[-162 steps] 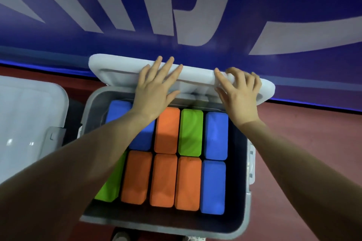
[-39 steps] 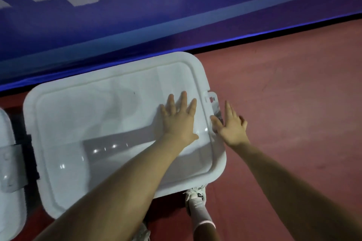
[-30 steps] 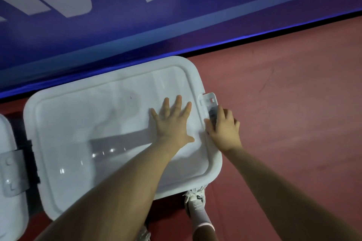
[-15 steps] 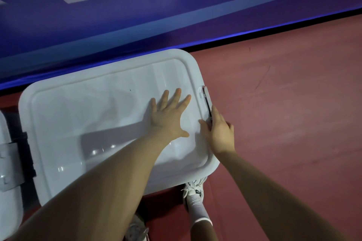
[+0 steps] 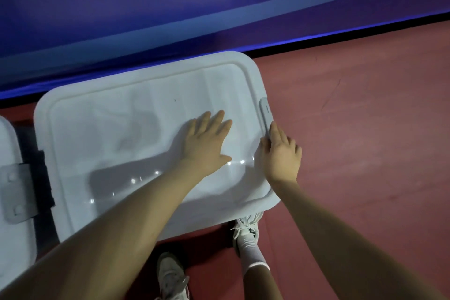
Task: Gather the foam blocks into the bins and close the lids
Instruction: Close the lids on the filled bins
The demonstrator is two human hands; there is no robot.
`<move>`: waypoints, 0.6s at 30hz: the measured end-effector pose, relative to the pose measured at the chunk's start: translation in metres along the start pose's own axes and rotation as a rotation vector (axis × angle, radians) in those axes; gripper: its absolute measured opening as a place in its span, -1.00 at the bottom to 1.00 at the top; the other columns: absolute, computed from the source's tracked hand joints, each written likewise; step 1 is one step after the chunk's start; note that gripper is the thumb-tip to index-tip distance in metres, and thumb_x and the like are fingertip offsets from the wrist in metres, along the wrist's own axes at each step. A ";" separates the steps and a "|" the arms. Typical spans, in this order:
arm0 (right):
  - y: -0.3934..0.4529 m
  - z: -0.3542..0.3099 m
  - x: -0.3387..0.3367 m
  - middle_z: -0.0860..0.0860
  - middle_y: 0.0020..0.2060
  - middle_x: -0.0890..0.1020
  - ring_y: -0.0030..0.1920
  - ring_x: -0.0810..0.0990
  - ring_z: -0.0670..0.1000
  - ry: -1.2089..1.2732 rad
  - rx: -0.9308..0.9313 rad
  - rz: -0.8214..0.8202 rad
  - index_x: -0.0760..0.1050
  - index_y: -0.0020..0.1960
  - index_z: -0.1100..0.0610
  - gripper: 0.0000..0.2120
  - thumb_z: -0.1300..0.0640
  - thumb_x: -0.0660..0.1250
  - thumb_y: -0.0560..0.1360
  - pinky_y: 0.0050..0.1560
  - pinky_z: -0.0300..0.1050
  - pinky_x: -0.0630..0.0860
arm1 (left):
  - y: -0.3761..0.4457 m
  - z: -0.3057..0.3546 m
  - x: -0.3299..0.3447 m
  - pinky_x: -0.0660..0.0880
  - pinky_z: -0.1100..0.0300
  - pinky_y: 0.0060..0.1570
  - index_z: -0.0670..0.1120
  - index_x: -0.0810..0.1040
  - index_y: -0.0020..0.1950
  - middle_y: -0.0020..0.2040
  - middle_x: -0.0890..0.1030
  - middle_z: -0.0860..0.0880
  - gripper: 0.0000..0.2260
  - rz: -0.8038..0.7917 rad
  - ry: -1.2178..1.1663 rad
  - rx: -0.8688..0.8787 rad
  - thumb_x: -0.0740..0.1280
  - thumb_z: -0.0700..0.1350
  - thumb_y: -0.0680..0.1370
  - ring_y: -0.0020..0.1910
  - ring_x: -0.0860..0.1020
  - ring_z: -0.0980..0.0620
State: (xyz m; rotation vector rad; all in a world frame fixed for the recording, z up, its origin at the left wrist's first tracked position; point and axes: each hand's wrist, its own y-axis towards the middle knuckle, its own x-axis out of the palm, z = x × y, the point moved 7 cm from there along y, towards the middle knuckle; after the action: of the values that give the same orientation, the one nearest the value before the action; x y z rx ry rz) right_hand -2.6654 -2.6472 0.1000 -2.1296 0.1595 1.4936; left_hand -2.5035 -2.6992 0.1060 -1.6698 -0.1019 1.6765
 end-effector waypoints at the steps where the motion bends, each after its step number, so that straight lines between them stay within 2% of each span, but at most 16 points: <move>1: -0.003 -0.007 -0.004 0.16 0.37 0.44 0.20 0.46 0.27 -0.039 -0.042 0.051 0.32 0.45 0.19 -0.54 0.11 0.13 0.58 0.22 0.14 0.31 | -0.009 -0.009 0.000 -0.07 -0.01 0.47 0.02 -0.08 0.57 0.58 -0.17 0.00 -0.28 0.039 -0.033 -0.030 0.23 0.19 0.56 0.55 -0.12 -0.09; 3: -0.011 -0.030 -0.007 0.25 0.23 0.51 0.10 0.52 0.30 -0.111 -0.177 0.126 0.43 0.32 0.27 -0.53 0.08 0.15 0.48 0.15 0.17 0.40 | -0.028 -0.029 -0.002 0.00 0.04 0.45 -0.03 0.03 0.57 0.58 -0.06 -0.06 -0.34 0.137 -0.144 -0.113 0.24 0.11 0.57 0.54 -0.01 -0.10; 5: -0.023 -0.059 0.001 0.25 0.20 0.53 0.08 0.53 0.27 -0.187 -0.330 0.109 0.46 0.29 0.26 -0.53 0.05 0.21 0.44 0.16 0.15 0.39 | -0.047 -0.055 0.000 0.13 0.01 0.41 -0.08 0.19 0.53 0.56 0.11 -0.11 -0.39 0.203 -0.219 -0.184 0.31 0.06 0.55 0.51 0.16 -0.13; 8: -0.042 -0.106 0.018 0.21 0.18 0.56 0.05 0.56 0.23 -0.191 -0.528 0.056 0.47 0.29 0.23 -0.55 0.05 0.30 0.45 0.09 0.08 0.46 | -0.076 -0.100 0.008 0.41 -0.01 0.19 -0.15 0.50 0.32 0.35 0.48 -0.18 -0.49 0.291 -0.230 -0.250 0.35 0.07 0.44 0.25 0.51 -0.20; 10: -0.056 -0.138 0.028 0.20 0.14 0.57 0.01 0.58 0.22 -0.170 -0.640 0.024 0.49 0.26 0.23 -0.58 0.08 0.33 0.45 0.02 0.04 0.50 | -0.099 -0.130 0.018 0.41 0.01 0.15 -0.17 0.55 0.25 0.27 0.54 -0.19 -0.51 0.289 -0.236 -0.302 0.28 0.09 0.42 0.18 0.56 -0.20; 14: -0.083 -0.196 0.056 0.18 0.14 0.59 -0.01 0.60 0.20 -0.189 -0.808 -0.056 0.52 0.24 0.23 -0.62 0.08 0.30 0.48 -0.04 0.01 0.53 | -0.149 -0.191 0.038 0.35 -0.06 0.23 -0.20 0.52 0.28 0.30 0.51 -0.22 -0.56 0.366 -0.271 -0.418 0.34 0.03 0.49 0.26 0.50 -0.21; 18: -0.102 -0.249 0.088 0.16 0.22 0.56 0.11 0.58 0.19 -0.249 -0.905 -0.177 0.49 0.30 0.17 -0.57 0.00 0.18 0.50 0.03 -0.01 0.50 | -0.190 -0.238 0.060 0.43 -0.01 0.06 -0.23 0.60 0.14 0.13 0.61 -0.20 -0.57 0.437 -0.208 -0.447 0.24 0.03 0.44 0.07 0.60 -0.16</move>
State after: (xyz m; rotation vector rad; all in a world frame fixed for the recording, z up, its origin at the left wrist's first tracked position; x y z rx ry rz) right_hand -2.3835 -2.6630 0.1189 -2.4536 -0.9344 1.9158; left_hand -2.2004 -2.6352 0.1257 -1.9342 -0.2407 2.2862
